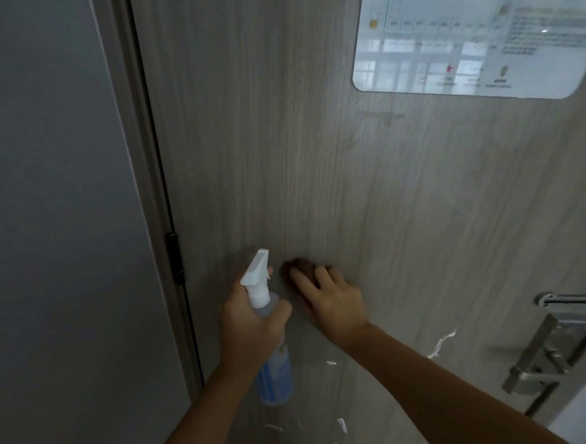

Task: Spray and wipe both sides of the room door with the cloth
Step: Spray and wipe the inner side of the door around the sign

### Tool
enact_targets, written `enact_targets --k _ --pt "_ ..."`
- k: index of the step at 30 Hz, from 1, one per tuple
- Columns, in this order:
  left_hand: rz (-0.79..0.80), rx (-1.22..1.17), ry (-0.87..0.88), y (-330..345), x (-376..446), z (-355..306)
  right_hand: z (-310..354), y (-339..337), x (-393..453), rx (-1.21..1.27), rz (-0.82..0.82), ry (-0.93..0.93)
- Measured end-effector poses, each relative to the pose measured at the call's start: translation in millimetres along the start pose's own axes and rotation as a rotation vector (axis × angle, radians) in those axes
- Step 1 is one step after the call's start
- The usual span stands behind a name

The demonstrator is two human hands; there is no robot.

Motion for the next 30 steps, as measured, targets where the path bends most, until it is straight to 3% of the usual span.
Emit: enact_targets --k 3,9,12,15,18,20,26,28,30 --pt "0.022 0.003 0.024 -0.7 1.3 -2.1 -13.0 -14.2 12.0 -0.014 -0.040 0.025" --pt "0.014 -0.080 0.002 4.4 -3.3 -7.0 -80.3 -59.9 84.6 -0.086 -0.321 0.426" --pt "0.042 -0.084 -0.007 12.0 -6.5 -8.1 -78.1 -46.7 52.0 -0.132 -0.305 0.333" --pt "0.057 -0.064 -0.005 24.4 -10.8 -13.3 -68.6 -32.6 -8.2 -0.112 -0.124 0.101" --pt "0.100 -0.075 0.005 38.8 -21.5 -22.6 -75.1 -44.5 -36.3 -0.088 -0.019 0.020" --pt "0.126 -0.077 0.015 47.8 -27.5 -27.9 -85.7 -57.8 -26.3 -0.108 -0.019 0.059" --pt "0.179 -0.109 0.022 81.8 -50.8 -46.1 -167.7 -117.5 33.4 -0.221 -0.245 0.544" --pt "0.200 -0.108 0.008 93.0 -60.9 -49.8 -179.1 -120.6 23.9 -0.238 -0.264 0.537" --pt "0.222 -0.095 -0.026 103.6 -71.2 -52.6 -173.0 -113.3 -3.8 -0.220 -0.187 0.333"
Point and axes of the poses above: each hand's wrist, its own x-axis towards the middle knuckle, its own y-axis out of the palm, z = x × y, the point moved 2 cm from there along x, towards the middle knuckle, and after that the axes turned 14 degrees about -z, right-handed, at the moved point
